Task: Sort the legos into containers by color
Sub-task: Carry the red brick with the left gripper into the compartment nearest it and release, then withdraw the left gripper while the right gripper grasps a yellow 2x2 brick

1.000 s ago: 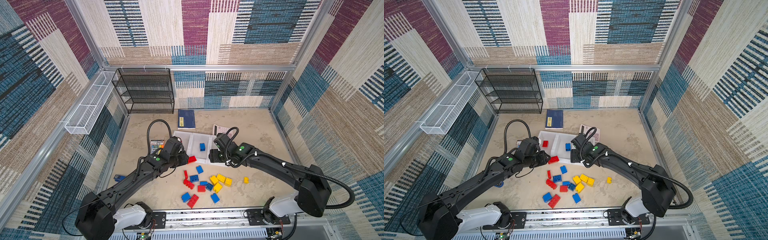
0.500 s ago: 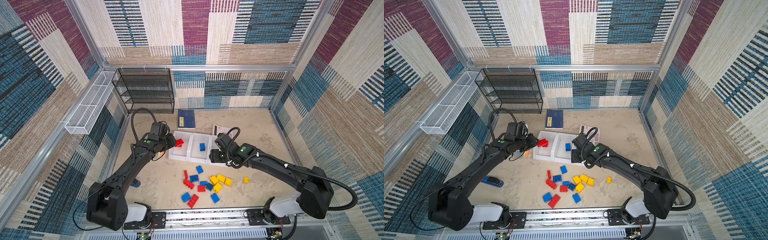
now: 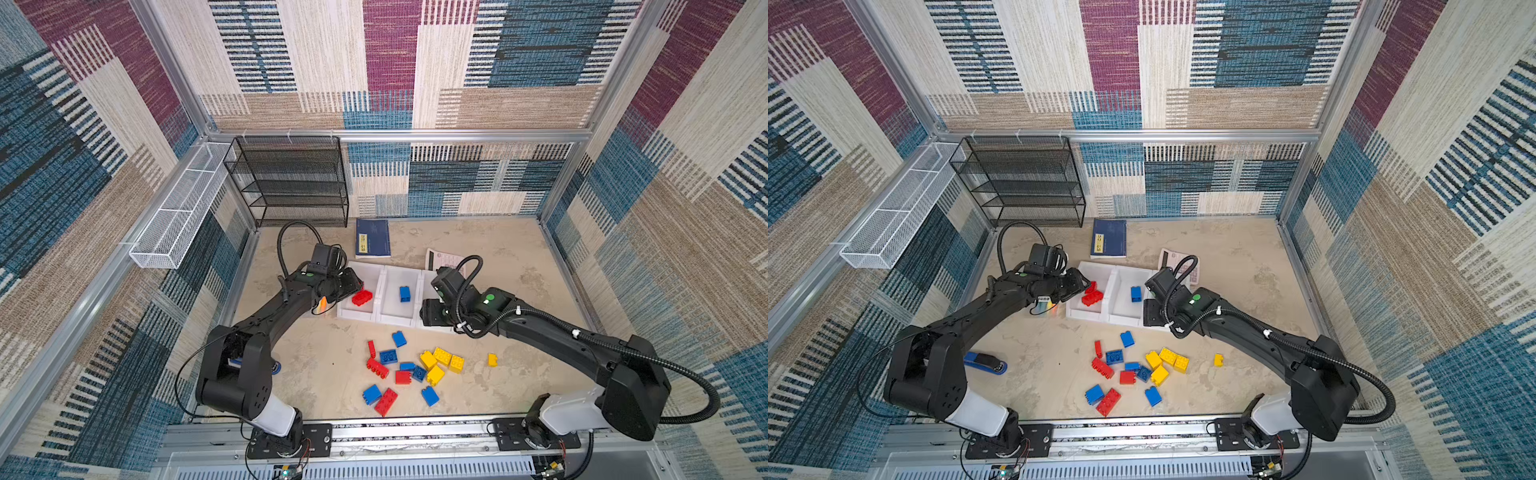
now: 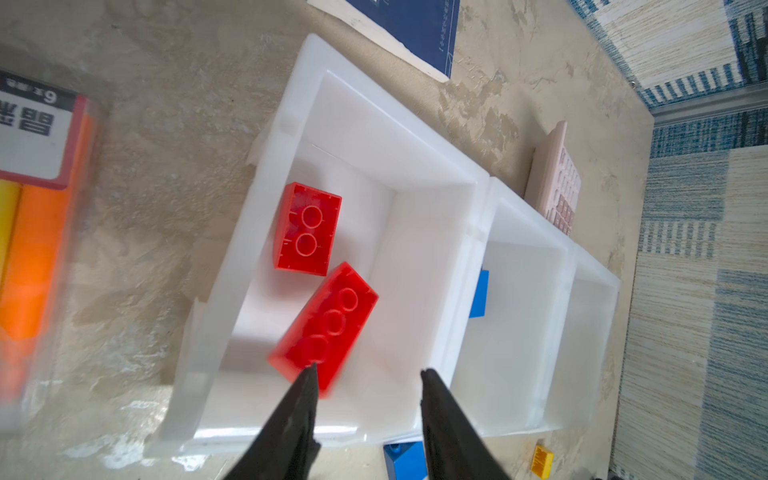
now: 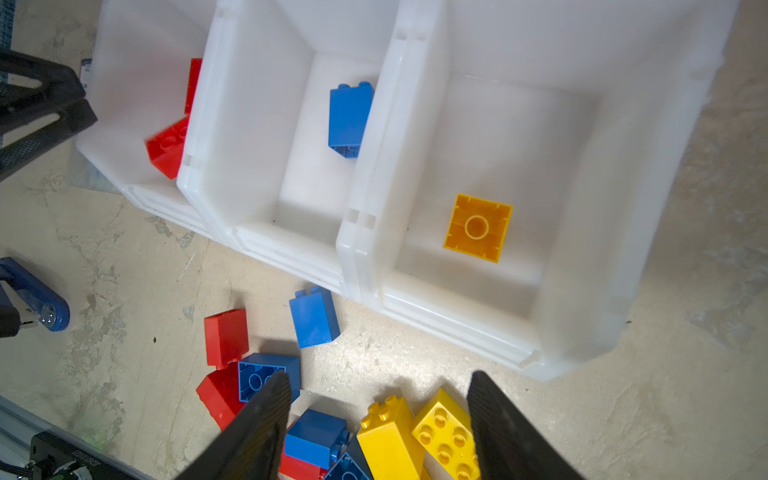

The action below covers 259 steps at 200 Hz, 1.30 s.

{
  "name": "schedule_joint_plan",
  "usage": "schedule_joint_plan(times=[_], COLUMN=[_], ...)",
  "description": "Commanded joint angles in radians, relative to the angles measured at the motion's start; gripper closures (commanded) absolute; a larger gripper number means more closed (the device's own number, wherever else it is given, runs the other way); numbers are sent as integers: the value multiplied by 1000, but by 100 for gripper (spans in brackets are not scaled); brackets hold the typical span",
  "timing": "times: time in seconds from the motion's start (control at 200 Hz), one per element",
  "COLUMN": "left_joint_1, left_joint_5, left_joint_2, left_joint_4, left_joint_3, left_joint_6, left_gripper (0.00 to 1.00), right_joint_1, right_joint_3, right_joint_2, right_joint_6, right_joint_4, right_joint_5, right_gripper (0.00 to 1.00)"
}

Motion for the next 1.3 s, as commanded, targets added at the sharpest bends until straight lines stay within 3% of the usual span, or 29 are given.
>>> schedule_joint_plan(times=[0.0, 0.541, 0.992, 1.292], left_joint_1=[1, 0, 0, 0], left_joint_5=[0, -13, -60, -47], left_joint_2=[-23, -294, -602, -662], left_joint_4=[13, -17, -66, -84], left_joint_3=[-4, -229, -460, -511], left_joint_6=[2, -46, -134, -171], left_gripper=[51, 48, 46, 46], right_joint_1=[-1, 2, 9, 49], right_joint_3=[3, -114, -286, -337], right_joint_2=[-6, -60, -190, -184], right_joint_6=[10, 45, 181, 226], right_joint_4=[6, -42, -167, -121], right_joint_5=[0, -12, 12, -23], right_gripper=[30, 32, 34, 37])
